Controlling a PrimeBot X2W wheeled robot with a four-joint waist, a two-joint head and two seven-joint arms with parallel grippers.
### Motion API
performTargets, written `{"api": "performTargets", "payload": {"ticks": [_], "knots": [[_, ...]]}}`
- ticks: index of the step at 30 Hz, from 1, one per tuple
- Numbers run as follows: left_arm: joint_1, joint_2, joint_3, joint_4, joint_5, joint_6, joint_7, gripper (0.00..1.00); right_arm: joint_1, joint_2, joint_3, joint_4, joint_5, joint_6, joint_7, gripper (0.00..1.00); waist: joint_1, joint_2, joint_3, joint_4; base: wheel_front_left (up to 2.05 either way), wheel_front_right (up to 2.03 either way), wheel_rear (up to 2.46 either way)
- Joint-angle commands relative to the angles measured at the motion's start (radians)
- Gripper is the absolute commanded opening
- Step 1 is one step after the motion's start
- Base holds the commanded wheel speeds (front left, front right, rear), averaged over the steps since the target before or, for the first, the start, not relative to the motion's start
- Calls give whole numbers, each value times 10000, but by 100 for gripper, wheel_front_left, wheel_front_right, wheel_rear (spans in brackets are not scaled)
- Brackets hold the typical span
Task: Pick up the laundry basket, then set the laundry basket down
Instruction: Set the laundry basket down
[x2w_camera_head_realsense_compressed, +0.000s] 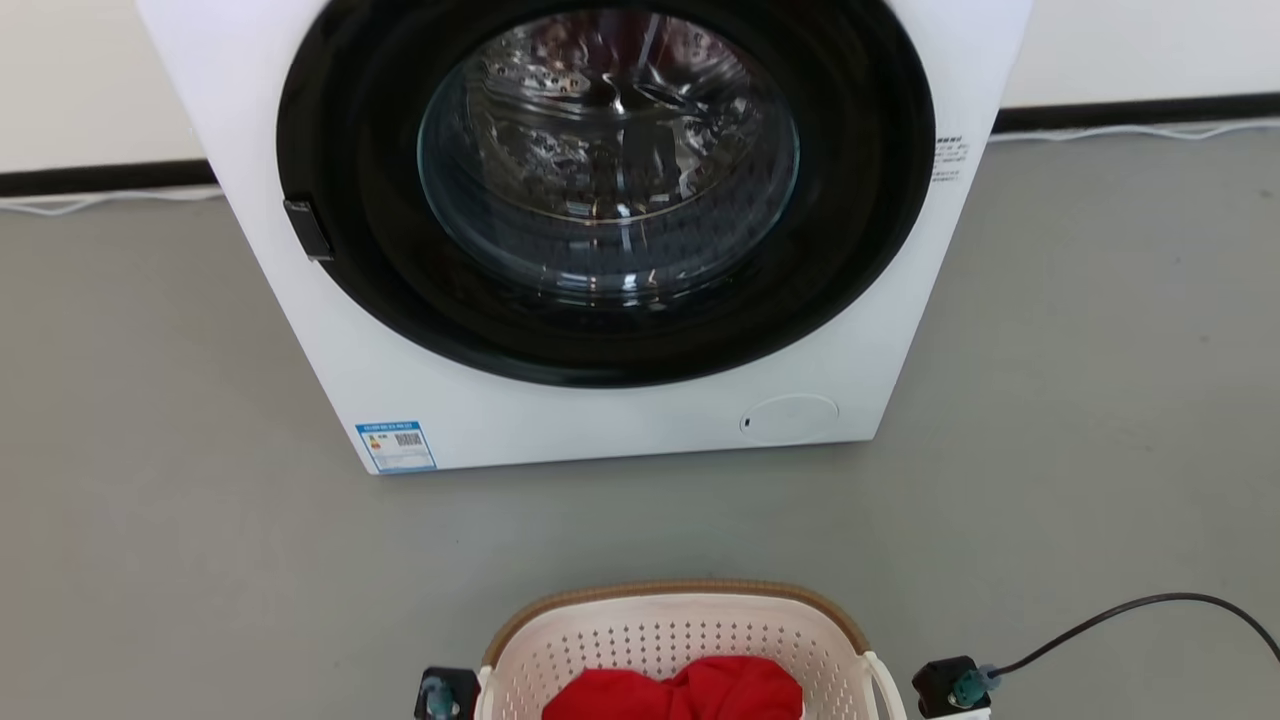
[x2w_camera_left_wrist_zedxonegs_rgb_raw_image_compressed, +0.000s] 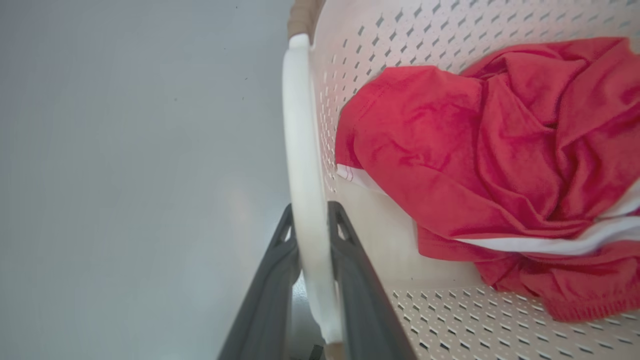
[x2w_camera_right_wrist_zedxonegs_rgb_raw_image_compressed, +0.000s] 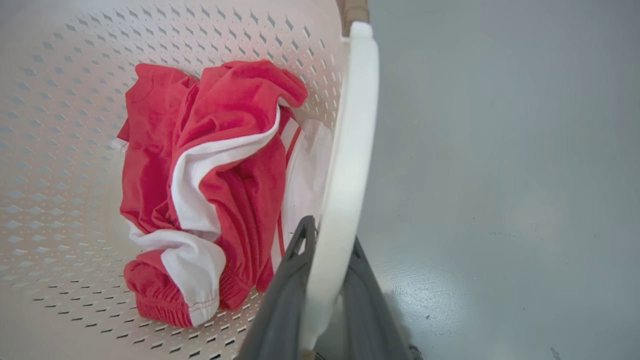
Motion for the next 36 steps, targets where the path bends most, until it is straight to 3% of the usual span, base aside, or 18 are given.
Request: {"api": "performTargets", "payload": {"ticks": [1,14,36], "knots": [[-578,-78,24,-99,51,-106,-157,0,-352,266,257,-435,5,165,-210,0,0,0,129,2,0,0,0],[-1744,-78,209,5,-28,-94,-644,0,-1336,266,-22,-356,-154,165,-904,0,0,0,1575,99,0,0,0],[-4791,30,833,332,129,171,-2153,0,-4589,266,-1187,787,-1507,165,-3143,0,0,0,5515,480,0,0,0]]}}
